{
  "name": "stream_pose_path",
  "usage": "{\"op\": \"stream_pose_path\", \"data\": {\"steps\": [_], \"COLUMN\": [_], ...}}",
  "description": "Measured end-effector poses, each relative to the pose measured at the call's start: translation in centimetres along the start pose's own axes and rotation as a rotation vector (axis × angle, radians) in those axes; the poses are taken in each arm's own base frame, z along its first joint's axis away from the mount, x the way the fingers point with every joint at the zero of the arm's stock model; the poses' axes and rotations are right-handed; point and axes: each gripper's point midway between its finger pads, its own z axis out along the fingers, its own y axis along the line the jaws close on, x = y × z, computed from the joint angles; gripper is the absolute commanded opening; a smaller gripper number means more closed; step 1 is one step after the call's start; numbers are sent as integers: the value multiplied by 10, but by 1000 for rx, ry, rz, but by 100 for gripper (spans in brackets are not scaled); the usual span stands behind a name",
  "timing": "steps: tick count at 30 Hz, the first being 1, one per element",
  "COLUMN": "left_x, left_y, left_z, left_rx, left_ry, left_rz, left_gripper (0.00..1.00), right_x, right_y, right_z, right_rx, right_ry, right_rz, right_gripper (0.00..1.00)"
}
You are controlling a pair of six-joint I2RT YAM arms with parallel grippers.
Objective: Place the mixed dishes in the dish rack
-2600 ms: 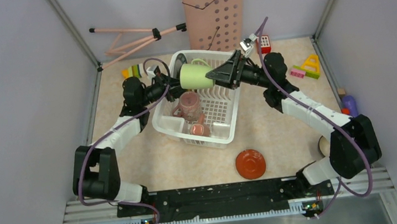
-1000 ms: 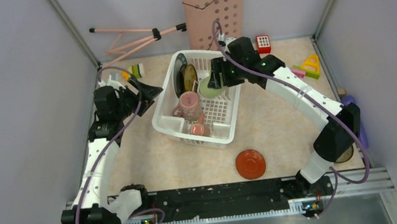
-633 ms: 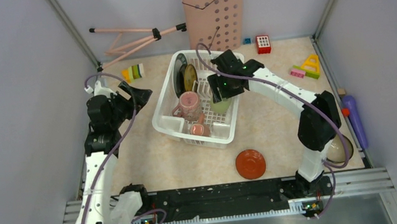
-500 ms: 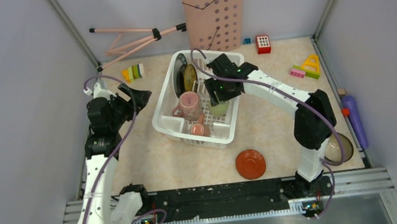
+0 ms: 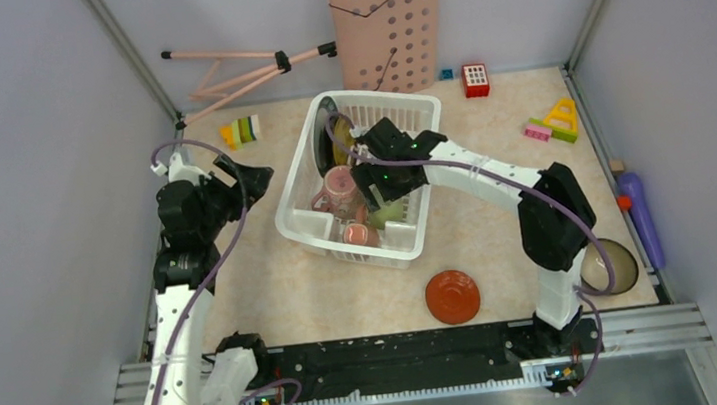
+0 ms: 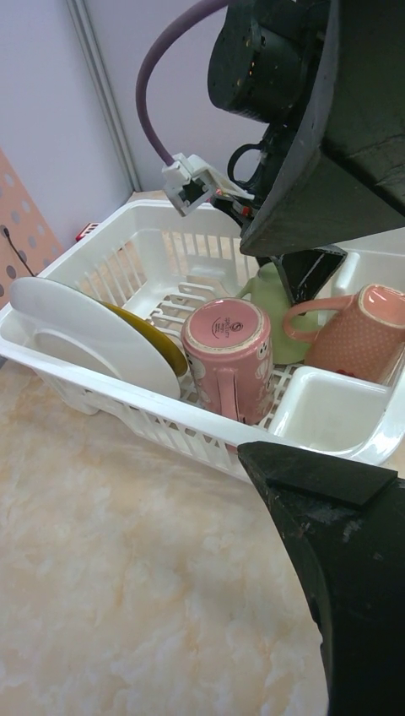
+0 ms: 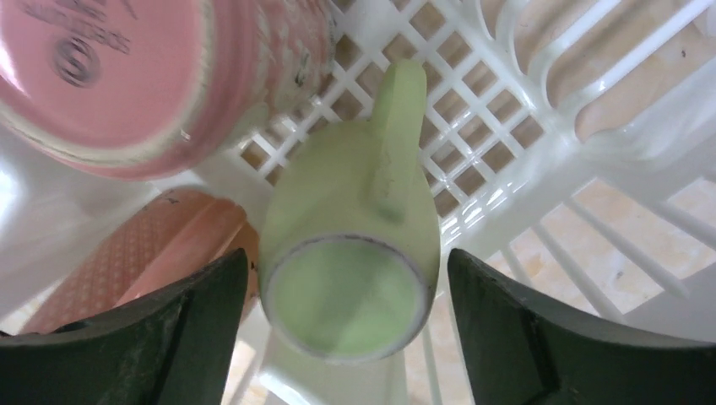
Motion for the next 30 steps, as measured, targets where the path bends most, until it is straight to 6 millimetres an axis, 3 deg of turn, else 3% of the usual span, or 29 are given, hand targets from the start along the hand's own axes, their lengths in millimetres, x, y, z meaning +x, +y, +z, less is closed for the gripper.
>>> {"op": "stream_pose_path", "data": {"steps": [5, 11, 15, 21, 25, 30], "left_x": [4, 5, 6, 19, 30, 63], "left_y": [0, 1, 0, -7, -23, -51], "left_z": [0, 0, 0, -1, -1, -3], "left_rx": [8, 10, 16, 77, 134, 206], "left_ry": [15, 21, 26, 83, 114, 191], "left_rz": [3, 13, 24, 28, 48, 112], "left_gripper": [85, 84, 84, 85, 86, 86], "right_x": [-11, -25, -38, -59, -56, -13], "right_y": [4, 3, 3, -6, -32, -100], "right_z": [-10, -40, -71, -140, -181, -193], "right_rx": [-17, -26, -37, -26, 8, 106], "right_ry": [-57, -135, -215, -399, -509, -522], "right_rz": [5, 11, 16, 42, 109, 274], "right_gripper": [99, 99, 96, 92, 89, 88]}}
